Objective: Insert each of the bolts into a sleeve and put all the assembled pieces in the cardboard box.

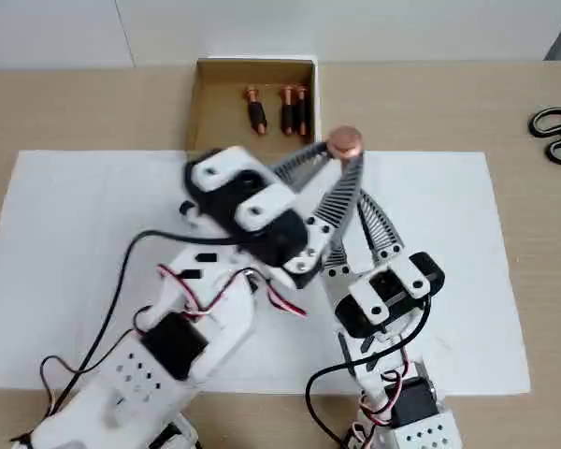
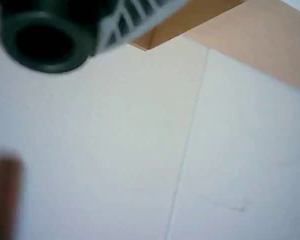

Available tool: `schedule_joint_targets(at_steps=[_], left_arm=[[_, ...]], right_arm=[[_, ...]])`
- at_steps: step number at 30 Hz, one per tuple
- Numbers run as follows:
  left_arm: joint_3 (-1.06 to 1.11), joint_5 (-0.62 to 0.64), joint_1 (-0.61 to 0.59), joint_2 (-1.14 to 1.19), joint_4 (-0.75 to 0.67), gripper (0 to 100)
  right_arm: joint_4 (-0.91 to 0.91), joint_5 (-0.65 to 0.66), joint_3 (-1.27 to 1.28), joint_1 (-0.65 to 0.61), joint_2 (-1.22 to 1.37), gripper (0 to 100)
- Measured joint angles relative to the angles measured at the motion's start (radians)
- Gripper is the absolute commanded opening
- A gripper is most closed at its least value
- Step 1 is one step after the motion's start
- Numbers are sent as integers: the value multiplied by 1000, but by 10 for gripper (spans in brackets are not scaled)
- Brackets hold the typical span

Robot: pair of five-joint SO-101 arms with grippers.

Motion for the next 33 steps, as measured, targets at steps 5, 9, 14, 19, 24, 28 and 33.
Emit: schedule_joint_targets(at_steps=[5,9,14,19,24,28,33], left_arm=[[0,0,17,11,0,6],[0,-43,15,11,0,6],[0,-98,15,11,54,6],[-2,-80,15,11,112,6],[-2,-78,14,11,157,6],[-2,-78,12,11,158,6],[-25,-78,12,11,166,6]], right_arm=[[0,0,0,2,0,5],[0,0,0,-5,0,5],[0,0,0,-3,-2,5],[11,0,0,-5,0,5],[61,0,0,-5,0,5],[66,0,0,-5,0,5],[71,0,0,-5,0,5]])
